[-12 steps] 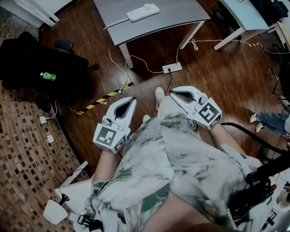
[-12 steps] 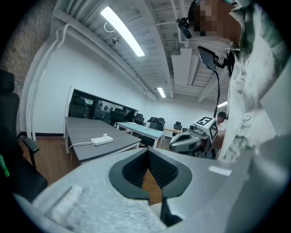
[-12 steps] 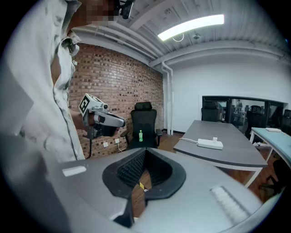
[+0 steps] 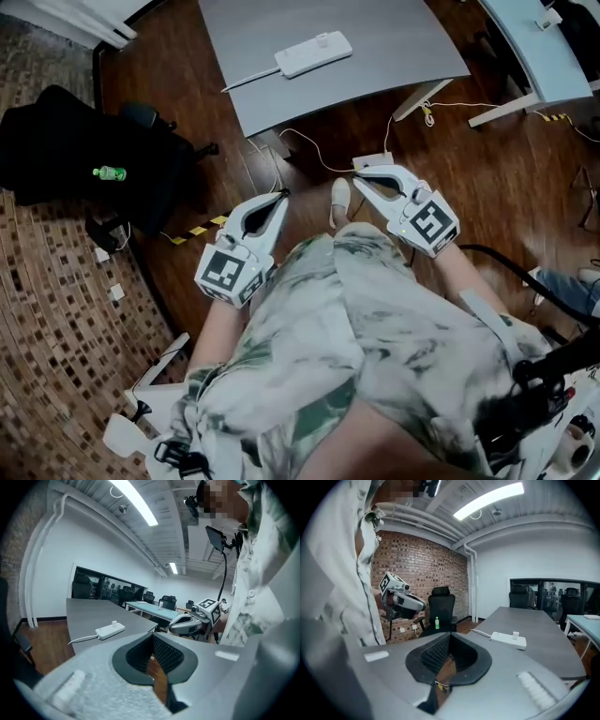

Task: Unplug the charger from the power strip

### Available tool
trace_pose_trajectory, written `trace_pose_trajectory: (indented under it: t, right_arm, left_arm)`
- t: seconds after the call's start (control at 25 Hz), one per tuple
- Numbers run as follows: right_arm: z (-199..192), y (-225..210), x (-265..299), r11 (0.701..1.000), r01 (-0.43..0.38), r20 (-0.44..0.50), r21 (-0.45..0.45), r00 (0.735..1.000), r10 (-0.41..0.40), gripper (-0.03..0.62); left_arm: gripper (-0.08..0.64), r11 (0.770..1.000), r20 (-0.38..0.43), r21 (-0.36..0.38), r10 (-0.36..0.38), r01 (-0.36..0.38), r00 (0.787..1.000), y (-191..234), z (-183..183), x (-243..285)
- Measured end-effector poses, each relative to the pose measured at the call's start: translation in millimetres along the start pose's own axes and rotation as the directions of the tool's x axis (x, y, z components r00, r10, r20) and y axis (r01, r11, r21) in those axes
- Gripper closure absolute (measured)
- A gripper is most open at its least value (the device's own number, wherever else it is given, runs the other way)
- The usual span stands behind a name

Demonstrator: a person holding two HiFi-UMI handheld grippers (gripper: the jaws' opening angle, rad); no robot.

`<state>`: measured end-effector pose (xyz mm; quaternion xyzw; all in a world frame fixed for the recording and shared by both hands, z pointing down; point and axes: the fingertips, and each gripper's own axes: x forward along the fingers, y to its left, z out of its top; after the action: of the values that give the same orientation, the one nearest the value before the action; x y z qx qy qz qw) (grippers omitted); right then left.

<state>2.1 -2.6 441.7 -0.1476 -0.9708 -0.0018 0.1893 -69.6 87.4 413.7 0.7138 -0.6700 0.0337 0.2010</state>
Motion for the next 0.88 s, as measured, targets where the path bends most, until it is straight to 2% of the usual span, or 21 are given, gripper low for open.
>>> trace_pose_trajectory:
  t: [0.2,0.36,0.52,0.68,0.8,0.88]
  right_arm:
    - [-4.7,-69.4,20.5,0.999,-0.002,-0.003,0.033,1.000,0.002,0.584]
    - [-14.8,-117.6,35.3,1.000,0.012,-0.003,0.026,1.000,-0.012,0.584]
    - [-21.3,-140.4,56.0,0.997,0.046,-0.035,0.063,0.998,-0.044,0.584]
    - [-25.0,-178.0,83.7,0.993,0.100,-0.054,0.054,0.994,-0.098,0.584]
    - [-37.5,-199.7,105.1,0.989,0.131,-0.099,0.073,0.987,-0.124,0.584]
    - [-46.4,-218.7,115.3,0.984,0.155,-0.130,0.083,0.981,-0.143,0.584]
  left_arm:
    - [0.558,1.000,-0.015,-0.011,0.025,-0.025,1.000,46.0,29.8,65.3]
    - [0.558,1.000,-0.010,0.007,0.024,-0.024,1.000,72.3,44.7,114.2]
    - [0.558,1.000,-0.024,-0.005,0.010,-0.010,1.000,96.8,49.2,138.2]
    - [0.557,1.000,-0.040,0.015,-0.007,0.007,0.999,129.8,47.8,167.6]
    - [0.555,0.999,-0.083,0.022,-0.028,0.030,0.996,152.0,38.7,190.1]
    - [0.520,0.998,-0.108,0.037,-0.049,0.054,0.993,165.2,35.4,208.8]
